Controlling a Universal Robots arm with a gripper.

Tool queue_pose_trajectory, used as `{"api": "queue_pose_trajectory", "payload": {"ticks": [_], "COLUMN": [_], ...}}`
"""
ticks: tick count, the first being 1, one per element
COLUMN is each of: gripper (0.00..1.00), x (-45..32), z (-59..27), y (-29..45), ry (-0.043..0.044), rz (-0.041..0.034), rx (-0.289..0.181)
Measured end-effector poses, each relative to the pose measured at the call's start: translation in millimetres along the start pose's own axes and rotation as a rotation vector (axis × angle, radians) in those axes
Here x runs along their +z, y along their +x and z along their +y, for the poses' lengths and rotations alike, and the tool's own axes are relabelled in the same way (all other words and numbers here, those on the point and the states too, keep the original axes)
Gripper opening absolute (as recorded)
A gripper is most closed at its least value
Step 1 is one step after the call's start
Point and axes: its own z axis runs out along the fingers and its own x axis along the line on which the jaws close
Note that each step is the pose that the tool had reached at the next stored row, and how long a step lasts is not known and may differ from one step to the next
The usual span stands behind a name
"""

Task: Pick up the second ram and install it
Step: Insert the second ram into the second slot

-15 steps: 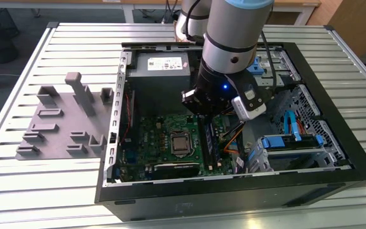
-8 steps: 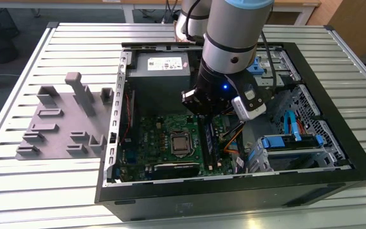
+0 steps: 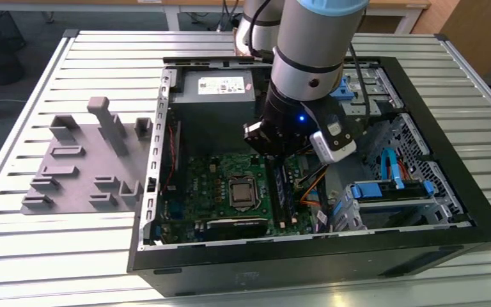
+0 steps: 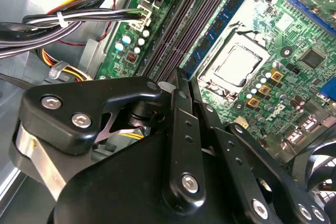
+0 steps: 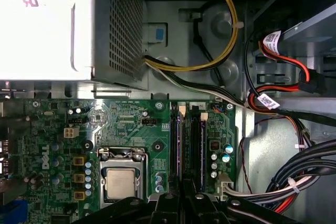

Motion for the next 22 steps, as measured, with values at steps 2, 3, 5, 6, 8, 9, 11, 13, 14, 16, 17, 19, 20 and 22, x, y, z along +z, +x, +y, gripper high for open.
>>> {"api": "queue_pose_trajectory", "payload": {"ticks": [2,3,5,6,8,9,11,13,14,16,17,19,20,22], "gripper": [0.14,0.14,0.14,0.14,0.14,0.14,0.14,0.14,0.14,0.14,0.14,0.14,0.14,0.14], "x": [1.5,2.1,3.3,3.8,5.4,6.2,7.7,9.6,10.5,12.3,13.0,13.9,14.1,14.1], "z": [-0.5,-0.9,-1.4,-2.0,-3.2,-3.9,-5.5,-6.1,-6.3,-6.6,-6.8,-7.1,-7.1,-7.1], "y": [-0.5,-0.6,-0.7,-0.8,-0.8,-0.9,-0.9,-0.9,-1.0,-1.0,-1.0,-1.1,-1.1,-1.1], "ry": [0.0001,0.0001,0.0001,0.0000,-0.0001,-0.0001,-0.0001,-0.0004,-0.0002,-0.0002,0.0000,0.0000,0.0000,0.0001], "rz": [0.0001,0.0001,0.0001,0.0000,0.0000,0.0000,0.0000,0.0000,0.0000,0.0000,0.0001,0.0001,0.0001,0.0001], "rx": [0.001,0.001,0.002,0.002,0.003,0.003,0.003,0.004,0.004,0.005,0.005,0.005,0.005,0.005]}}
